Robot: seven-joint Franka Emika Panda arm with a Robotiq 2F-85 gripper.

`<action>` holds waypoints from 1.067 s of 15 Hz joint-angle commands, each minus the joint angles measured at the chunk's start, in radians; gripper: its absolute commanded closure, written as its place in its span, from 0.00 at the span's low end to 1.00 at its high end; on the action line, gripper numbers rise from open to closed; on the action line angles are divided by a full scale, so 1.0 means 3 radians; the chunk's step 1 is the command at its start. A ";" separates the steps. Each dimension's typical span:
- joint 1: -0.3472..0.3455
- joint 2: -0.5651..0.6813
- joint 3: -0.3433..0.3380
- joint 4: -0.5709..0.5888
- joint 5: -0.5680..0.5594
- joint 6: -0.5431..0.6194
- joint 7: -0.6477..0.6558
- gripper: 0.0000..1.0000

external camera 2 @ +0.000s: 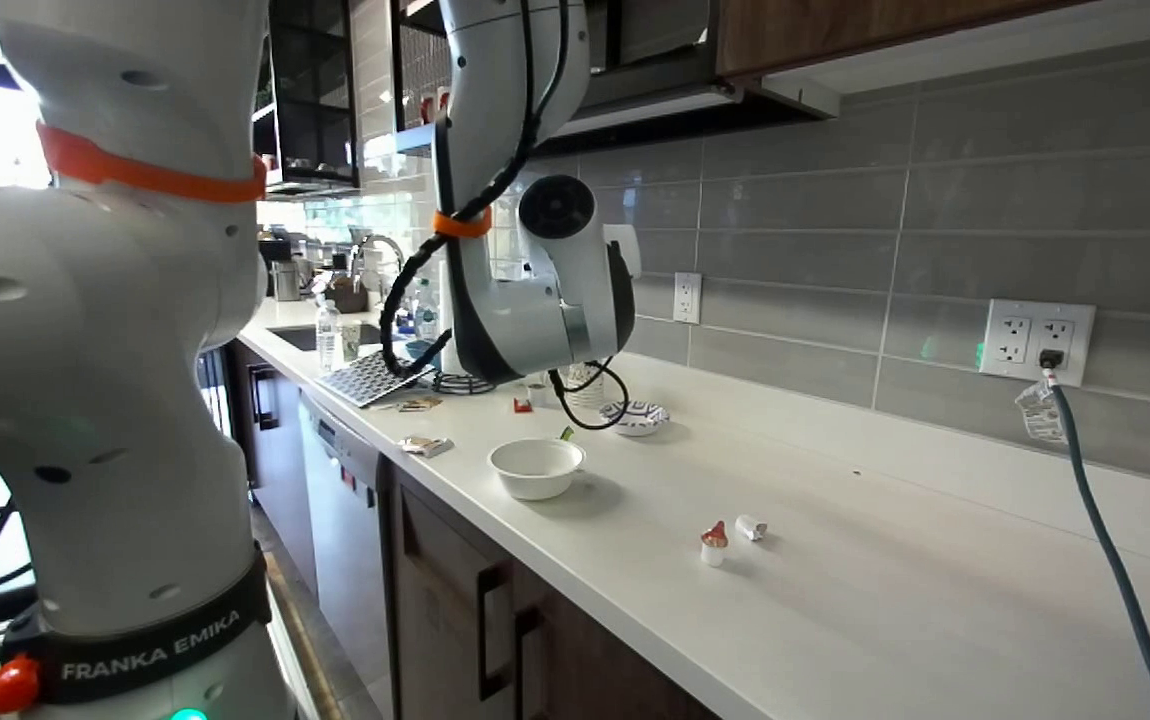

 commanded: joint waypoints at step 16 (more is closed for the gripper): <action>0.0201 -0.0222 -0.0252 0.0433 -0.1281 -0.1305 0.1124 0.76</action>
